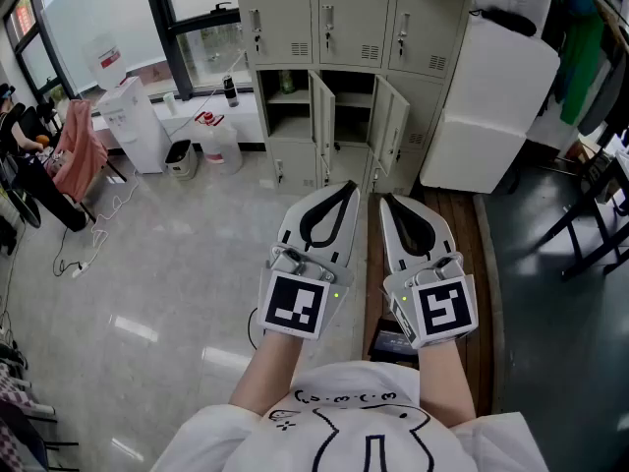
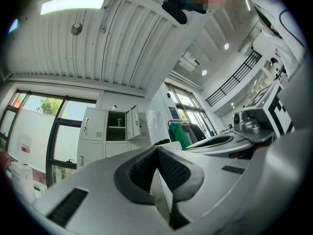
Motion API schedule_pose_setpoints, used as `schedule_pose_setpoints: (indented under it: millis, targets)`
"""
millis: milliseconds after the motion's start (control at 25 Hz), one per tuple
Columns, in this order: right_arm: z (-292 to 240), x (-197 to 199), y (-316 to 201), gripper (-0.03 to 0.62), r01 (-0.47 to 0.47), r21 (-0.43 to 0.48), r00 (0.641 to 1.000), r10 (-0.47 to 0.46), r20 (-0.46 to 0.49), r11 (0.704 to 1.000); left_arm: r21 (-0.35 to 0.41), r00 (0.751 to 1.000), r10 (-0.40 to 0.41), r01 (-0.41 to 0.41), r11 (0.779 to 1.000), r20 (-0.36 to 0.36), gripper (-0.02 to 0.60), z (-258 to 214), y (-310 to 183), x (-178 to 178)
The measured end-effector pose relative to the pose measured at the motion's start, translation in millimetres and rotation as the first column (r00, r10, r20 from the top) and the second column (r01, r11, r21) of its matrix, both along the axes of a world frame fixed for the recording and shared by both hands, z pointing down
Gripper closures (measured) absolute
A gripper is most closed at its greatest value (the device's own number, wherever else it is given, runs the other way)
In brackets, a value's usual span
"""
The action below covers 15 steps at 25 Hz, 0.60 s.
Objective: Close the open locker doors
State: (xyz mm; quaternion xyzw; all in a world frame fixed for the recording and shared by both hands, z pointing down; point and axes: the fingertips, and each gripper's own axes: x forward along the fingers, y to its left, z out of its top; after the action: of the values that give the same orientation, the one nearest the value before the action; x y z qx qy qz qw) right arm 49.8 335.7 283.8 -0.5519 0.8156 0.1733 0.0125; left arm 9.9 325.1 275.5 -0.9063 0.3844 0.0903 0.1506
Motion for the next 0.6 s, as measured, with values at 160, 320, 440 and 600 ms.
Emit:
schedule_pose_setpoints:
  millis: [160, 320, 440, 600]
  targets:
    - [1, 3, 0, 0.571, -0.009, -0.001, 1.000, 0.009, 0.000, 1.000, -0.003, 1.000, 0.007, -0.007, 1.000, 0.002, 0.561, 1, 1, 4]
    - [0, 7, 0, 0.571, -0.006, -0.003, 1.000, 0.006, 0.011, 1.000, -0.007, 1.000, 0.010, -0.010, 1.000, 0.003, 0.561, -1, 0, 8]
    - [1, 12, 1, 0.571, 0.009, -0.001, 0.999, -0.009, 0.048, 1.000, -0.014, 1.000, 0.010, -0.010, 1.000, 0.008, 0.561, 2, -1, 12]
    - [5, 19, 0, 0.571, 0.014, -0.008, 0.999, -0.013, 0.051, 1.000, -0.027, 1.000, 0.006, -0.006, 1.000, 0.009, 0.561, 6, -4, 19]
